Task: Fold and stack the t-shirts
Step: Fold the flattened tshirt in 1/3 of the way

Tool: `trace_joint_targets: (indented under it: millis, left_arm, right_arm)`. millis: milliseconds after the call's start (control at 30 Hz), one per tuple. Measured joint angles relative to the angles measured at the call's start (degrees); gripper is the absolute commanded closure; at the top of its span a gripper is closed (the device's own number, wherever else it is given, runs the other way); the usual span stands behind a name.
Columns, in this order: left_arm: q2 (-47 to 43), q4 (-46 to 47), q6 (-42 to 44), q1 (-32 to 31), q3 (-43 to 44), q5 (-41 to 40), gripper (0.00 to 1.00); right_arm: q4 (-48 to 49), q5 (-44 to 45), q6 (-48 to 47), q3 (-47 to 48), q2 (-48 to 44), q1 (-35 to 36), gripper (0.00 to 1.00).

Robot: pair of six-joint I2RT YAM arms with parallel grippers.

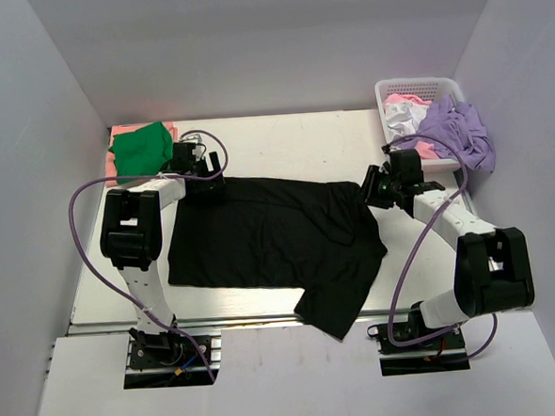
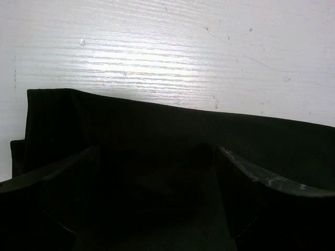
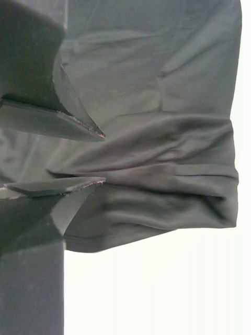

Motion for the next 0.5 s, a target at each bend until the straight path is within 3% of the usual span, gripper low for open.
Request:
trace_joint_targets:
  millis: [400,433,467,500]
  left_arm:
    - [-0.02,-0.20,-0.02,0.00,0.02,-0.02,0.00]
    - [0.00,-0.20,0.00,0.00,0.02,-0.02,0.00]
    - [0.00,-0.20,0.00,0.00,0.02,-0.02,0.00]
    - [0.00,-0.20,0.00,0.00,0.02,-0.02,0.00]
  right_arm:
    - [3.56,1.53,-4.17,9.01,16.46,0.00,0.55]
    - [3.98,1.46,-4.24,9.20,17.35,0.00,0.58]
    - [4.46,1.31,-4.28,9.46,18.27,0.00,0.69]
    - [4.70,1.20,-4.35,9.75,19.04,0.00,0.70]
